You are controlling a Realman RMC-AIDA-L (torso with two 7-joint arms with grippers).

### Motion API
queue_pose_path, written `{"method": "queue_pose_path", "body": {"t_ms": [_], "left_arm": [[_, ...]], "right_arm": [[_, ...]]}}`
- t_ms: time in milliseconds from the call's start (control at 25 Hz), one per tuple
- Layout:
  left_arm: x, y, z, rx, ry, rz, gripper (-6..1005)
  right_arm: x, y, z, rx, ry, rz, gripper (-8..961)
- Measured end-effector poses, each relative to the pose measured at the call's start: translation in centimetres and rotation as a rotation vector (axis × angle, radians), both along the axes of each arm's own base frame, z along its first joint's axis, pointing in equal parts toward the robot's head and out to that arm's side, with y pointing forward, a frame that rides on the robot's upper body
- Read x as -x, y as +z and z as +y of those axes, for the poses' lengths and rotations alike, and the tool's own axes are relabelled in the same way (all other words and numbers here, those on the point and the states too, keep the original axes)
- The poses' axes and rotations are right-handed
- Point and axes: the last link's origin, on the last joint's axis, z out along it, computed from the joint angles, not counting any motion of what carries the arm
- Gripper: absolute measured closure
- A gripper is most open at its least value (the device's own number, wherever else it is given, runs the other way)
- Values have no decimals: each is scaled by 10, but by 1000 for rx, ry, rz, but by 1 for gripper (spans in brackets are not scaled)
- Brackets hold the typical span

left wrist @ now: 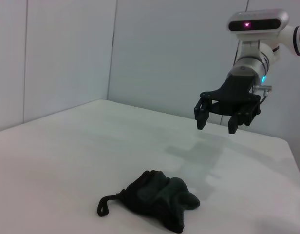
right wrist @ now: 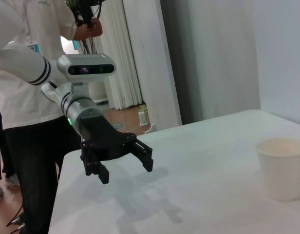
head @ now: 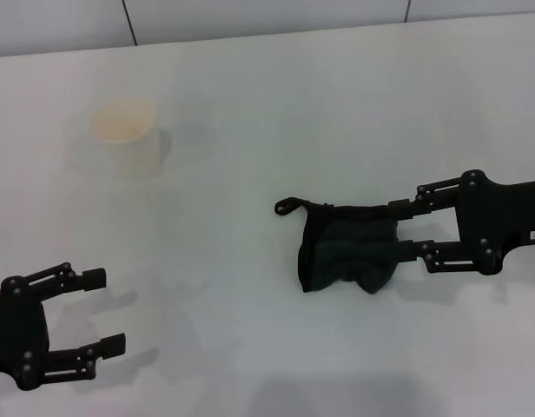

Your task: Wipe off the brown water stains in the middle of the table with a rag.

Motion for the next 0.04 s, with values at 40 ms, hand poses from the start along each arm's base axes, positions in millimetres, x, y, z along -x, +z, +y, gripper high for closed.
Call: {"method": "queue_pose_path", "body": {"t_ms": [40], "left_arm": [[0,0,0,0,0,0,141]], "right_arm": [[0,0,0,-1,3,0,454]]}}
